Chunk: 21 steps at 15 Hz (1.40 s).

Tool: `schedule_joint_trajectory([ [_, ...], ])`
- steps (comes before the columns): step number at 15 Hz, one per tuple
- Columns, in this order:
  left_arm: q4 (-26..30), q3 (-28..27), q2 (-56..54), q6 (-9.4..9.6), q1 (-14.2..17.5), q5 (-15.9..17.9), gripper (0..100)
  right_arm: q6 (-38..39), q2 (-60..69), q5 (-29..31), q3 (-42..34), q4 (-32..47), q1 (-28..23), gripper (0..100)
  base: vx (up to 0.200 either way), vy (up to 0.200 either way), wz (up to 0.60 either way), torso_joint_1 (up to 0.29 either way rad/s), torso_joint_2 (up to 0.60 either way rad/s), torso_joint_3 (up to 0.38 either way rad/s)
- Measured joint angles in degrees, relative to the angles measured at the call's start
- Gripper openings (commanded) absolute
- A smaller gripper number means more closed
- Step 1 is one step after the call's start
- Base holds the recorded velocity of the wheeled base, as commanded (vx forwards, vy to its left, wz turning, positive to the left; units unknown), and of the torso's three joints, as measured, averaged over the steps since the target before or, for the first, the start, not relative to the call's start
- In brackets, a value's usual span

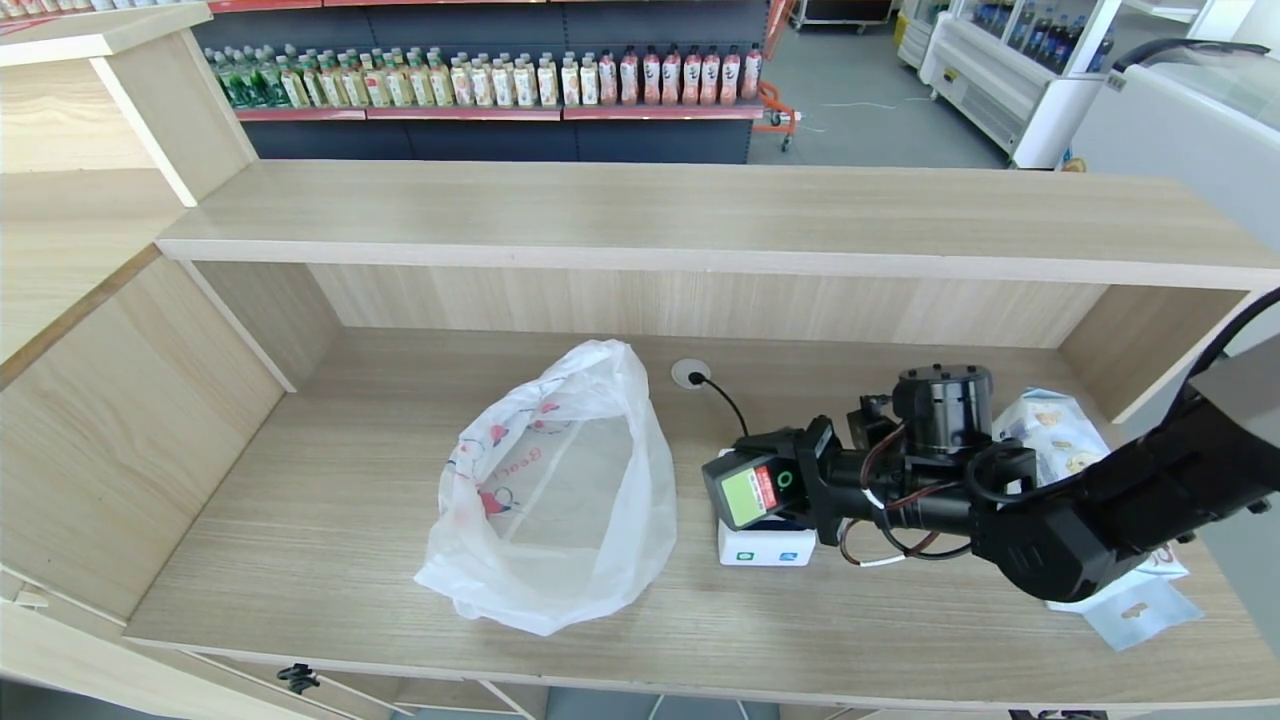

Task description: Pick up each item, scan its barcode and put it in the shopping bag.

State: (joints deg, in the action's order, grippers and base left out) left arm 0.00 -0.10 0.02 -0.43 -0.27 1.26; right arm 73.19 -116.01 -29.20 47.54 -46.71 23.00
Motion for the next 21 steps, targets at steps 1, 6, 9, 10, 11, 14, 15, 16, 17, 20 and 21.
schedule_joint_trajectory([
  [1, 0.0, 0.0, 0.0, 0.0, 0.0, -0.02, 100, 0.0, -0.52, 0.02, 0.85, 0.02, -0.11, 0, 0.0, 0.0, 0.0, 0.0, 0.0, 0.0],
  [6, 0.0, 0.0, 0.0, 0.0, 0.0, 0.02, 100, -0.83, -2.55, 0.09, 3.12, 0.07, -0.11, 0, 0.0, 0.0, 0.0, 0.0, 0.0, 0.0],
  [9, 0.0, 0.0, 0.0, 0.0, 0.0, 0.0, 100, -0.94, -3.58, 0.05, 4.19, 0.18, 0.39, 0, 0.0, 0.0, 0.0, 0.0, 0.0, 0.0],
  [10, 0.0, 0.0, 0.0, 0.0, 0.0, 0.0, 100, -0.94, -3.82, 0.05, 4.41, 0.43, 0.5, 0, 0.0, 0.0, 0.0, 0.0, 0.0, 0.0],
  [11, 0.0, 0.0, 0.0, 0.0, 0.0, 0.0, 100, -0.94, -3.93, 0.05, 4.5, 0.51, 0.54, 0, 0.0, 0.0, 0.0, 0.0, 0.0, 0.0],
  [14, 0.0, 0.0, 0.0, 0.0, 0.0, 0.0, 100, -0.94, -3.32, 0.05, 4.35, 1.5, 0.43, 0, 0.0, 0.0, 0.0, 0.0, 0.0, 0.0],
  [15, 0.0, 0.0, 0.0, 0.0, 0.0, 0.0, 100, -0.94, -2.62, 0.07, 3.97, 1.58, 0.15, 0, 0.0, 0.0, 0.0, 0.0, 0.0, 0.0],
  [16, 0.0, 0.0, 0.0, 0.0, 0.0, -0.02, 100, -1.13, -1.02, -0.02, 3.17, 1.67, -0.49, 0, 0.0, 0.0, 0.0, 0.0, 0.0, 0.0],
  [17, 0.0, 0.0, 0.0, 0.0, 0.0, 0.0, 100, -1.91, 1.1, -0.33, 2.07, 1.65, -1.4, 0, 0.0, 0.0, 0.0, 0.0, 0.0, 0.0],
  [20, 0.0, 0.0, 0.0, 0.0, -0.02, -0.02, 100, -15.03, 11.51, -2.36, -2.71, 1.83, -5.28, 0, 0.0, 0.0, 0.0, 0.0, 0.0, 0.0],
  [21, 0.0, 0.0, 0.0, 0.0, -0.02, -0.04, 100, -25.0, 15.37, -2.39, -4.16, 1.99, -6.08, 0, 0.0, 0.0, 0.0, 0.0, 0.0, 0.0],
])
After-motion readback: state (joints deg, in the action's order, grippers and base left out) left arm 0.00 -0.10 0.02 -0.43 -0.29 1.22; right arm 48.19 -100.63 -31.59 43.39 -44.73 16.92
